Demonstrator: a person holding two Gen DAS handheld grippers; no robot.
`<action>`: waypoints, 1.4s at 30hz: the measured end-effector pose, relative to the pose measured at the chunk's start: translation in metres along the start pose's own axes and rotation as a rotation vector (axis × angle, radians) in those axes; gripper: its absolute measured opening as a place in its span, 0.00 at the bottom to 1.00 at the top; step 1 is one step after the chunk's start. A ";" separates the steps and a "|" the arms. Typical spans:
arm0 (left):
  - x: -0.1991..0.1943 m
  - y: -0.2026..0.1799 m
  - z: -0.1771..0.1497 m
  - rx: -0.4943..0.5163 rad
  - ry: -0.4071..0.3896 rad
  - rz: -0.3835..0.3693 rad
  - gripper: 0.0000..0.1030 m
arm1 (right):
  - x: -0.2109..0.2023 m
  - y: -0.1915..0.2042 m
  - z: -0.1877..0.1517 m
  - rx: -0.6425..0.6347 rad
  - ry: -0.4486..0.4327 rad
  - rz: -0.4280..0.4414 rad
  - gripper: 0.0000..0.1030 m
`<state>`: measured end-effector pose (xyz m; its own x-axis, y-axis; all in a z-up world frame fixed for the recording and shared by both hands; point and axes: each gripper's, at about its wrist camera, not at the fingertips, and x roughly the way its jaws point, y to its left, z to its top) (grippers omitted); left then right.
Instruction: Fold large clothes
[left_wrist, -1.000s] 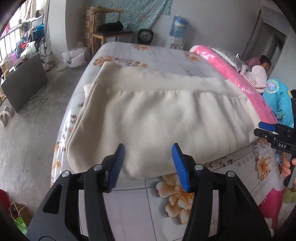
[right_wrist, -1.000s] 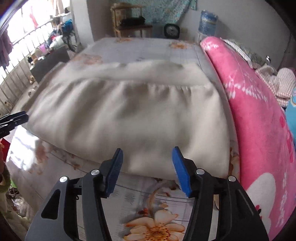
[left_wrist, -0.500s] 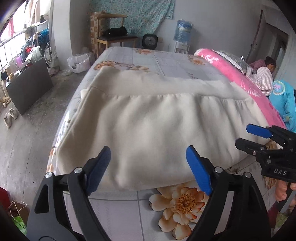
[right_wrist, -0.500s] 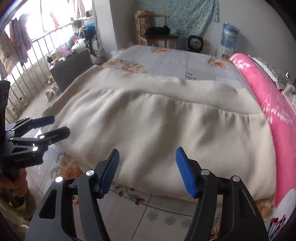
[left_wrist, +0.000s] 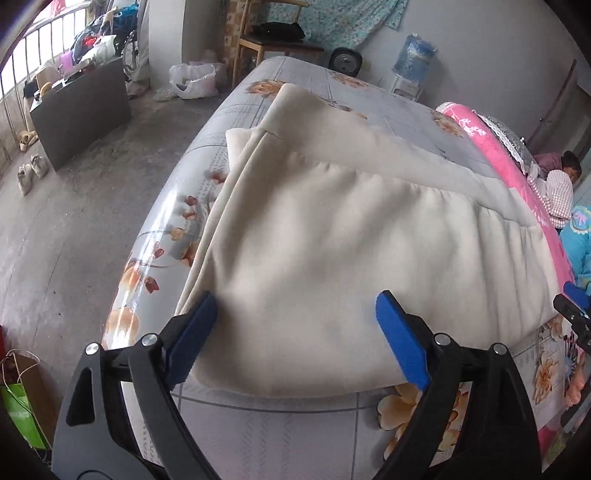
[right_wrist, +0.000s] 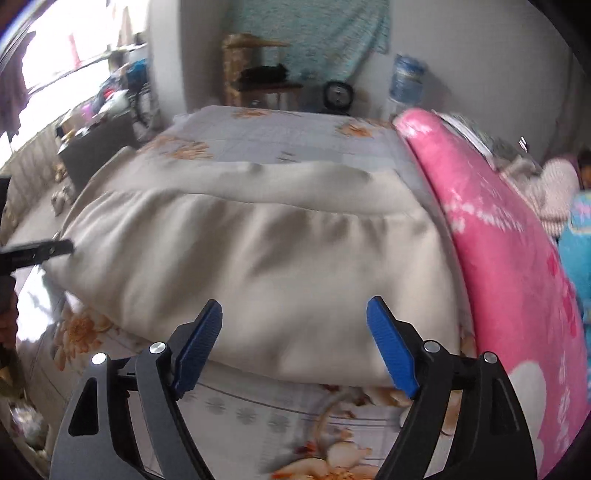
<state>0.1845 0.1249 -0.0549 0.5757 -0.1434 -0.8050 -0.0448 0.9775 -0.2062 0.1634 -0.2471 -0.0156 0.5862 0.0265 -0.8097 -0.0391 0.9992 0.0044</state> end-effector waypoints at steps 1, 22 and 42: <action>-0.001 -0.001 0.000 0.005 0.001 0.001 0.82 | 0.014 -0.013 -0.003 0.041 0.054 -0.010 0.77; -0.143 -0.091 -0.037 0.086 -0.220 -0.069 0.90 | -0.132 0.052 -0.043 0.008 -0.225 0.010 0.94; -0.145 -0.122 -0.042 0.165 -0.254 0.159 0.92 | -0.149 0.067 -0.043 -0.013 -0.326 -0.222 0.94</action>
<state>0.0716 0.0195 0.0639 0.7583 0.0356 -0.6509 -0.0293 0.9994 0.0205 0.0389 -0.1853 0.0806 0.8076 -0.1803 -0.5615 0.1088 0.9813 -0.1587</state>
